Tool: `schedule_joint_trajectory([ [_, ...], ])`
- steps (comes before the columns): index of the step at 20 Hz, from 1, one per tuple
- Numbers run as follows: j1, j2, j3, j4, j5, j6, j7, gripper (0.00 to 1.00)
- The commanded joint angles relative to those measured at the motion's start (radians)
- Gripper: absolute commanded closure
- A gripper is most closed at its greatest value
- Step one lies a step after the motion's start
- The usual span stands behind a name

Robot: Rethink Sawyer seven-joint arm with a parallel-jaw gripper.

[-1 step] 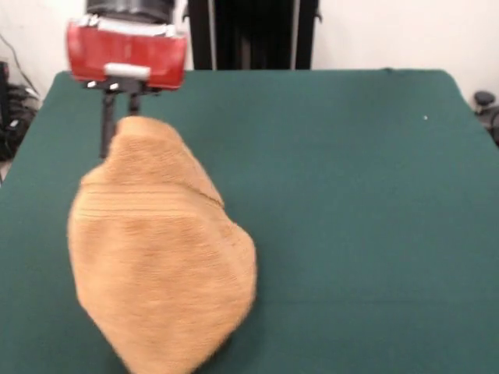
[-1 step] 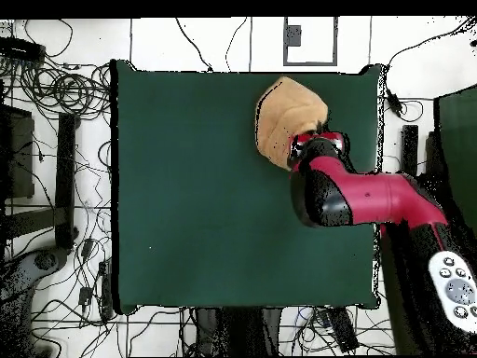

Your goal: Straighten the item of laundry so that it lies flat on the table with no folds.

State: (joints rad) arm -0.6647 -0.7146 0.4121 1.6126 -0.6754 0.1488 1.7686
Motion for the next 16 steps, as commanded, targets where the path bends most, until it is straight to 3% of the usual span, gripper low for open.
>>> schedule_joint_trajectory([
  [1, -0.013, 0.046, 0.152, 0.145, -0.023, 0.167, -0.184, 1.0],
  [16, -0.105, 0.048, 0.221, 0.162, -0.113, 0.357, -0.343, 1.0],
])
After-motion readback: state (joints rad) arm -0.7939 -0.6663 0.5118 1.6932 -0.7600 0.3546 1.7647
